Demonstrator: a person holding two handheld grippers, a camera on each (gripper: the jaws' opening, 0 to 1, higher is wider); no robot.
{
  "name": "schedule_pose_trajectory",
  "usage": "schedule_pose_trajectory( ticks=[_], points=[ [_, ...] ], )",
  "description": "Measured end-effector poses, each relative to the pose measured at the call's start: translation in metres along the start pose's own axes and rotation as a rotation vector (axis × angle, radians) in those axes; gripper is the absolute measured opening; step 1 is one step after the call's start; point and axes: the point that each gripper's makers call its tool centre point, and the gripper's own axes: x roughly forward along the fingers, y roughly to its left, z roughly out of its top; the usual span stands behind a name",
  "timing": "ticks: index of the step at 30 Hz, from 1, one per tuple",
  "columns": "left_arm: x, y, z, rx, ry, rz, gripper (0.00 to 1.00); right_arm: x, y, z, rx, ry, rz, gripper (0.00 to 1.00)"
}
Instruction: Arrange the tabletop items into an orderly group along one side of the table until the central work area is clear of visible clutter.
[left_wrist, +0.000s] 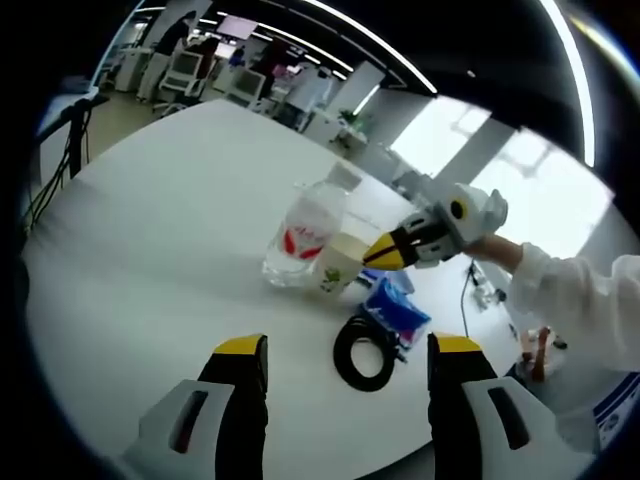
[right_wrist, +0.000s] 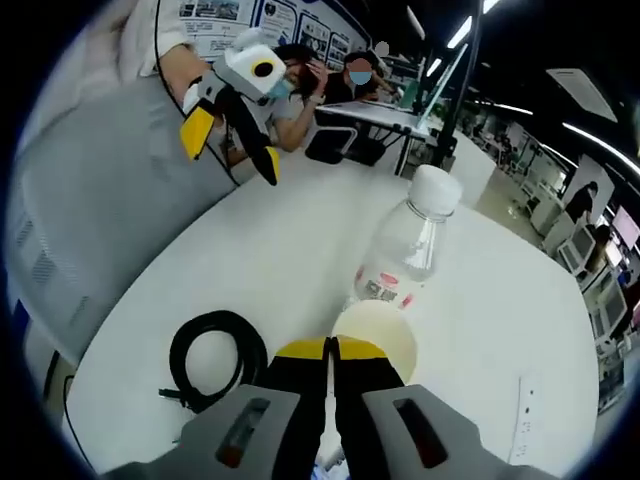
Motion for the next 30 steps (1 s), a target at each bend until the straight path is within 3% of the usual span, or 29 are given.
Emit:
schedule_pose_trajectory(
  ticks=[14,27,30],
  points=[
    [0.001,-0.003,0.0,-0.012,-0.003,-0.015,0.61,0.001,0.003,-0.015,-0.064,0.064,0.035,0.0],
    [0.002,-0.001,0.0,-0.066,-0.013,-0.024,0.62,0.003,0.004,-0.011,-0.052,0.034,0.029,0.0],
    [0.002,-0.002,-0.001,-0.069,-0.011,-0.028,0.62,0.004,0.007,-0.008,-0.057,0.026,0.039,0.05]
  ],
)
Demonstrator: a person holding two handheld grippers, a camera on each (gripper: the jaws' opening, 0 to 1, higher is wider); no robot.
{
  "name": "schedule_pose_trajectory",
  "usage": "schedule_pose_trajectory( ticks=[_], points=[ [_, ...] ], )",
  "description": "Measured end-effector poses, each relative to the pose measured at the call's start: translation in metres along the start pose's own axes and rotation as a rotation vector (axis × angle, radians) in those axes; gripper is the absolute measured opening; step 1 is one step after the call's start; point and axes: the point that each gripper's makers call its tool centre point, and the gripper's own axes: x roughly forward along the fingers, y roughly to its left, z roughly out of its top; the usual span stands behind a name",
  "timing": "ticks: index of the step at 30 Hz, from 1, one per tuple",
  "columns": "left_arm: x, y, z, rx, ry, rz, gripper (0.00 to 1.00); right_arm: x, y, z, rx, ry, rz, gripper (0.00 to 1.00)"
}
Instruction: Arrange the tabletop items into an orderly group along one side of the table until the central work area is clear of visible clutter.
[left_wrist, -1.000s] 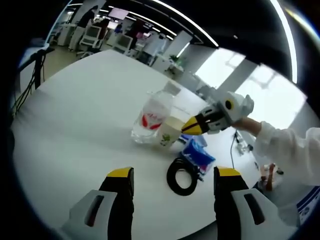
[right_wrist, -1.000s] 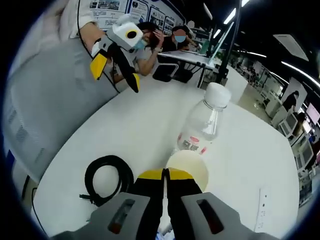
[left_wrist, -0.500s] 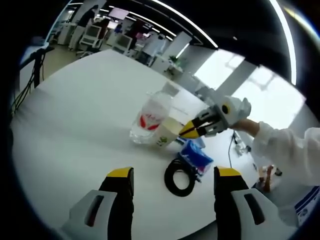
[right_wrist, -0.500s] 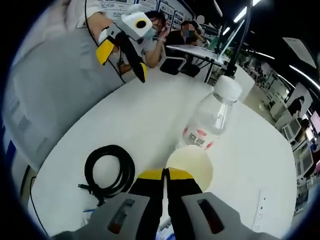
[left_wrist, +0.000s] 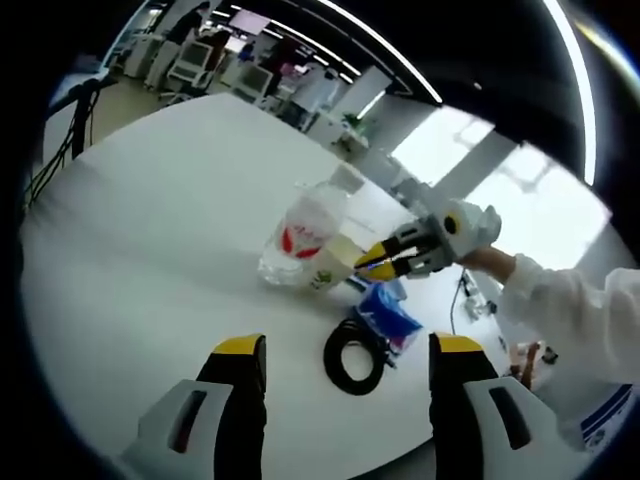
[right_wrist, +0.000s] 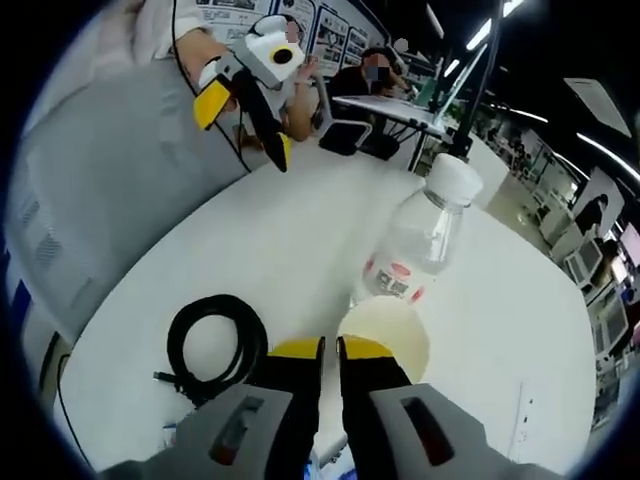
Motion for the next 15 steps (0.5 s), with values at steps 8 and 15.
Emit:
schedule_pose_trajectory(
  ticks=[8,15],
  points=[
    [0.0,-0.002,-0.001,-0.016,-0.001,-0.006,0.62,-0.002,-0.001,0.013,0.022,-0.038,-0.03,0.19],
    [0.001,-0.003,-0.003,0.032,0.019,0.019,0.7,-0.007,0.003,0.02,0.143,-0.066,-0.109,0.5]
  ],
)
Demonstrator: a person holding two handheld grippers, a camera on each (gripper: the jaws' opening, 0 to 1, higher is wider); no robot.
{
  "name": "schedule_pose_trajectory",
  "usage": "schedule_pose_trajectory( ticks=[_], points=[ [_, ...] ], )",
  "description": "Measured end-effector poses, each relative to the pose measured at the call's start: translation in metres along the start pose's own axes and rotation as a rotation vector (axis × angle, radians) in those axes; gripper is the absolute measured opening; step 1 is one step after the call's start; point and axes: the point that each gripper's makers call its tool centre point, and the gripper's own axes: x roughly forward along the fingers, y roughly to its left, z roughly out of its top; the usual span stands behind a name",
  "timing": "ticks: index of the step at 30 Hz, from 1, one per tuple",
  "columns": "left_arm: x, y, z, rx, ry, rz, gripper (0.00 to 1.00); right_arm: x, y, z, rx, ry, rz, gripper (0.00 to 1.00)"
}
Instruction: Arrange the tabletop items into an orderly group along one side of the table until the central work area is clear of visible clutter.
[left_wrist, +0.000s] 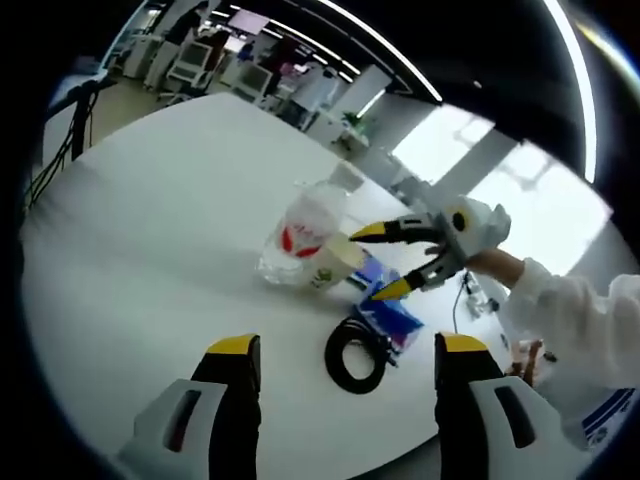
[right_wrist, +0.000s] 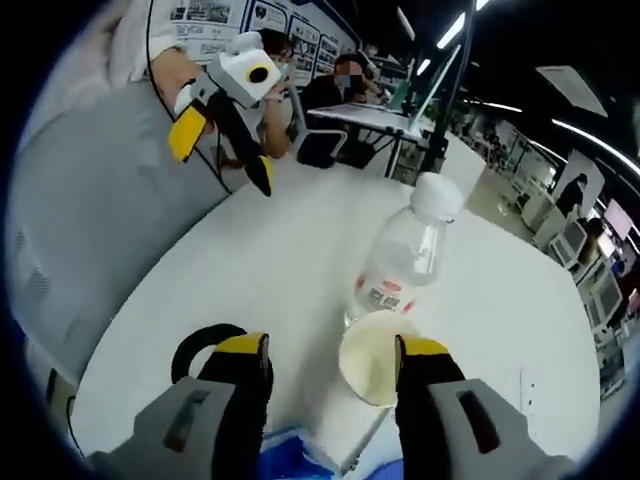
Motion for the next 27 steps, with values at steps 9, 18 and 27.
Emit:
schedule_pose_trajectory(
  ticks=[9,18,27],
  points=[
    [0.004,0.001,-0.02,0.1,0.137,0.062,0.95,-0.015,0.01,-0.004,0.202,0.04,-0.083,0.81],
    [0.004,-0.016,-0.024,0.103,0.146,0.012,0.96,-0.033,0.033,-0.002,0.313,0.058,-0.142,0.87],
    [0.005,-0.032,-0.028,0.112,0.162,-0.04,0.95,-0.056,0.054,0.0,0.385,0.077,-0.216,0.85]
  ],
)
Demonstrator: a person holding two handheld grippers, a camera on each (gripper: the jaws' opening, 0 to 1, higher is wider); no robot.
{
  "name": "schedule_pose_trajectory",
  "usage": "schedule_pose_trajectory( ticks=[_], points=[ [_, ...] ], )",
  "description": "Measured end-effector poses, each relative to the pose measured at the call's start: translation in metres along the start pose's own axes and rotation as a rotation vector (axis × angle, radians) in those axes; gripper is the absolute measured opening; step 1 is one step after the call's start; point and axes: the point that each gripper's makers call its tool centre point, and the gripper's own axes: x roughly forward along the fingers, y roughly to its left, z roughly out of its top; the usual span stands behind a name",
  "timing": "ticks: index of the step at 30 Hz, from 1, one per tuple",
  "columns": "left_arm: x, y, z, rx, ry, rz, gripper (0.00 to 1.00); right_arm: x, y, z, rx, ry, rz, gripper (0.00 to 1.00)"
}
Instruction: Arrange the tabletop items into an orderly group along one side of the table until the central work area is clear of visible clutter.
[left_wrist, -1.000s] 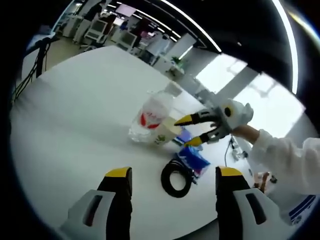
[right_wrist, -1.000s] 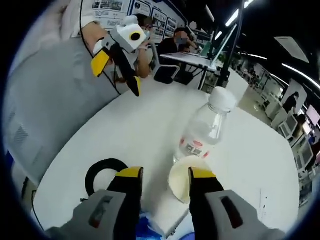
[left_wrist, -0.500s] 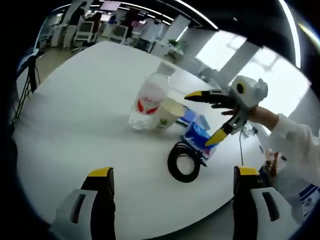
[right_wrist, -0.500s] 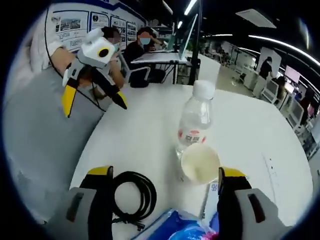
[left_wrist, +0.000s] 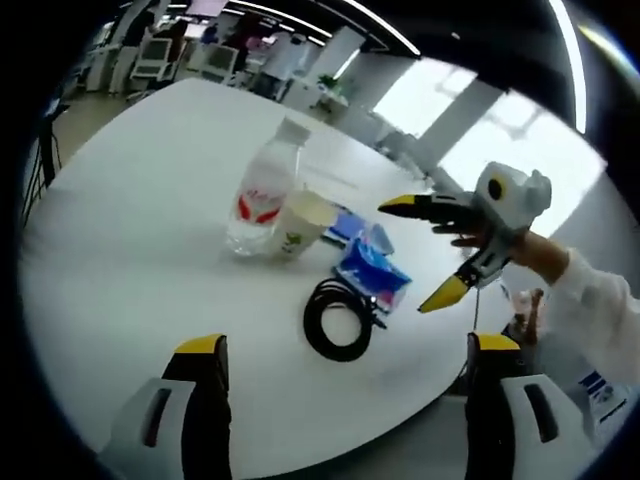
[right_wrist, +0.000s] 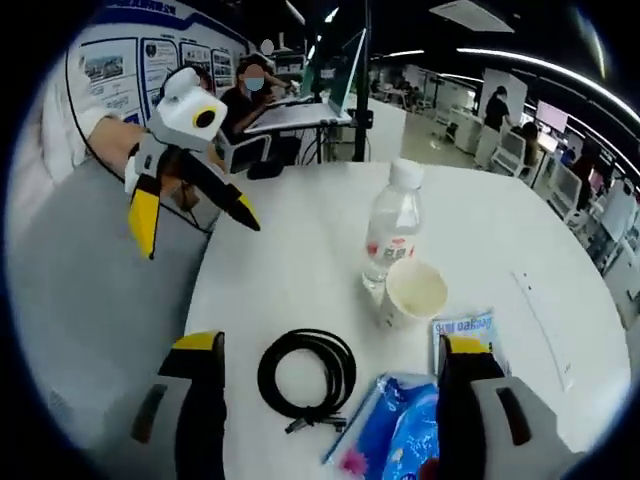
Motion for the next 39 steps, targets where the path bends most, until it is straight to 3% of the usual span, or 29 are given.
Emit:
schedule_pose_trajectory(
  ticks=[4,7,12,19,21,24,25,27,29,35,39],
  points=[
    [0.001,-0.006,-0.004,0.007,0.02,-0.018,0.93,-0.018,0.008,-0.005,0.037,0.015,-0.075,0.81],
    [0.002,-0.011,-0.001,-0.003,0.013,-0.041,0.92,-0.028,0.025,-0.002,0.132,-0.038,-0.068,0.82],
    [0.001,-0.019,0.001,0.006,0.008,-0.063,0.91,-0.039,0.044,-0.017,0.17,-0.011,-0.1,0.83],
    [0.005,-0.027,-0.013,0.009,0.056,-0.084,0.91,-0.055,0.063,-0.031,0.261,-0.018,-0.181,0.82],
    [0.004,-0.03,-0.015,0.043,0.068,-0.072,0.9,-0.06,0.066,-0.034,0.269,-0.013,-0.204,0.82],
    [-0.001,-0.014,-0.024,0.16,0.132,0.025,0.9,-0.067,0.072,-0.037,0.312,-0.019,-0.205,0.82],
    [-0.002,-0.014,-0.022,0.164,0.122,0.033,0.9,-0.068,0.074,-0.039,0.313,-0.01,-0.208,0.82],
    [-0.005,-0.018,-0.016,0.141,0.09,0.022,0.9,-0.075,0.074,-0.049,0.305,0.039,-0.251,0.82],
    [-0.005,-0.024,-0.014,0.119,0.074,0.001,0.9,-0.079,0.078,-0.051,0.326,0.036,-0.265,0.82],
    [-0.004,-0.037,-0.026,0.153,0.122,-0.033,0.89,-0.088,0.088,-0.061,0.373,0.056,-0.32,0.82],
    [-0.003,-0.043,-0.023,0.167,0.12,-0.057,0.88,-0.091,0.094,-0.069,0.396,0.062,-0.349,0.82]
  ],
)
